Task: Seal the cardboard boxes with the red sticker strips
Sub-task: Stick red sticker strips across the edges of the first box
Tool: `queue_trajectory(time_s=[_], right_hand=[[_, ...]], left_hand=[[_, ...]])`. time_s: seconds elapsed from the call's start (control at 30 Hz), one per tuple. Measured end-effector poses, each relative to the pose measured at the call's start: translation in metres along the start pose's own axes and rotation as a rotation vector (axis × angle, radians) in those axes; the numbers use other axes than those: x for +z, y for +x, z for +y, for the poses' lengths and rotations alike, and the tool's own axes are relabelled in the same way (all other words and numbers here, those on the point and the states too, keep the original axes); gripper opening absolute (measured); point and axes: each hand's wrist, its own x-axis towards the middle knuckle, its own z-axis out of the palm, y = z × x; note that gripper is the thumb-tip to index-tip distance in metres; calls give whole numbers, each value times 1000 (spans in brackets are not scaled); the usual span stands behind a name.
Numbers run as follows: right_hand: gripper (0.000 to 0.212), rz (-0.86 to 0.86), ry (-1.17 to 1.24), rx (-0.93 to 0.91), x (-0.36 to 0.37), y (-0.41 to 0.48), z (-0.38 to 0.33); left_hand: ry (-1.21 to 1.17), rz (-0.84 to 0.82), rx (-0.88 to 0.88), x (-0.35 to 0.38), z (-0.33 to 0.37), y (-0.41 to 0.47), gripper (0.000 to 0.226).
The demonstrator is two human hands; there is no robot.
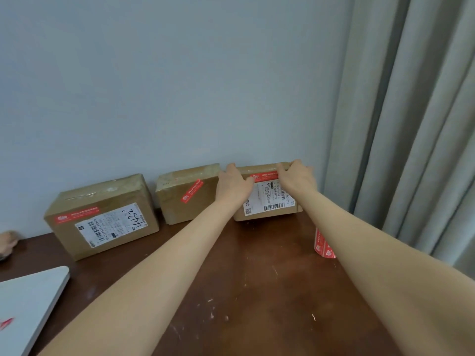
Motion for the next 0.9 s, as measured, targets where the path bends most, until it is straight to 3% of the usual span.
queue_trajectory(time_s=[0.23,0.57,0.9], right_hand=[[35,16,-101,-31,-14,-73,-18],[38,-20,-137,-222,4,-165,-8],[41,65,-165,-299,1,-171,4]], left_hand=[[51,73,22,-41,-12,-53,51],[-3,145,-16,-75,-69,-117,38],[-44,218,73,-81,-83,-125,37]])
